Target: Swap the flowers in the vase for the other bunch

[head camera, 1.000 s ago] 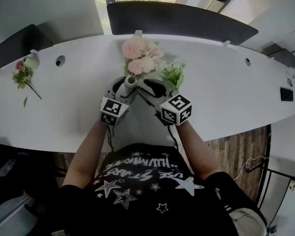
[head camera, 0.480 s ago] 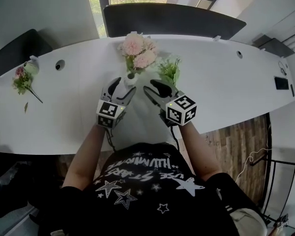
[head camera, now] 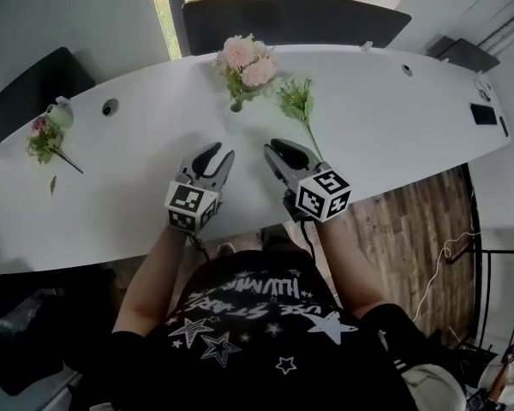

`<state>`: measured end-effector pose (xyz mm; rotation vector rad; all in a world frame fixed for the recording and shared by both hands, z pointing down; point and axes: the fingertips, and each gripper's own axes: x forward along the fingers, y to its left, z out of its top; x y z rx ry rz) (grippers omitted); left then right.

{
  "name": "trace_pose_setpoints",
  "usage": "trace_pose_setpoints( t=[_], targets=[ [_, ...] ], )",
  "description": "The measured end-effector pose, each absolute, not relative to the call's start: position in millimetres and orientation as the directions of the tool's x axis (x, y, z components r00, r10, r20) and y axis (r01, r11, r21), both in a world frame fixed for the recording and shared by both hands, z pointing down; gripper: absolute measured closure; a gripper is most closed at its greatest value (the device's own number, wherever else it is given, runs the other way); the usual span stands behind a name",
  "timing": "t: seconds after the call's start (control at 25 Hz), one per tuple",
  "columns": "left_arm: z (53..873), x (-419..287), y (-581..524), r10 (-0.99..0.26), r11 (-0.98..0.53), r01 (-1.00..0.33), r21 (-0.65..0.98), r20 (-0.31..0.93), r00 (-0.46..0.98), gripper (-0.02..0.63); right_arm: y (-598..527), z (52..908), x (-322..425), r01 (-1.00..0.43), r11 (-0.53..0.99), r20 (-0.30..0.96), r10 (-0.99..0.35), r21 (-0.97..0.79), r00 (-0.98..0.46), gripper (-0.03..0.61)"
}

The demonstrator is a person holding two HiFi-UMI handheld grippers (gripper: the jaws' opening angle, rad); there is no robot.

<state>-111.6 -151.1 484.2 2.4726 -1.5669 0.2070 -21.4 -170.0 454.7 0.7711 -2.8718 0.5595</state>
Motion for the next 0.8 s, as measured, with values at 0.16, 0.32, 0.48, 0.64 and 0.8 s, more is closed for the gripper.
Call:
trace_pose_setpoints(
  t=[0.16,0.32,0.48,0.64,0.8],
  targets=[
    [477,-119,-122,-0.894,-0.395,-0.911,0.117,0.179,0.411,0.593,-139,455,-13,-0.54,0.77,0.189,-0.506,-0.341,-0.841,0.519],
    [479,-124,-98,-0.896,-0.39,-0.912,0.127,0.175,0.408,0.606,-114,454,-3,-0.579,0.744,0.197,-0.546,-0.332,-0.814,0.546],
    [477,-120,-81,-0.895,-0.392,-0.913,0.116,0.181,0.408,0.606,-101,446,8,-0.595,0.729,0.17,-0.574,-0.339,-0.801,0.559],
    [470,-113,-72,-0.9,-0.39,-0.916,0.095,0.171,0.401,0.606,-90,440,21,-0.603,0.72,0.147,-0.593,-0.343,-0.792,0.575],
    [459,-94,-63,-0.901,-0.391,-0.917,0.076,0.171,0.398,0.606,-74,431,47,-0.616,0.704,0.122,-0.618,-0.354,-0.777,0.575]
  ],
)
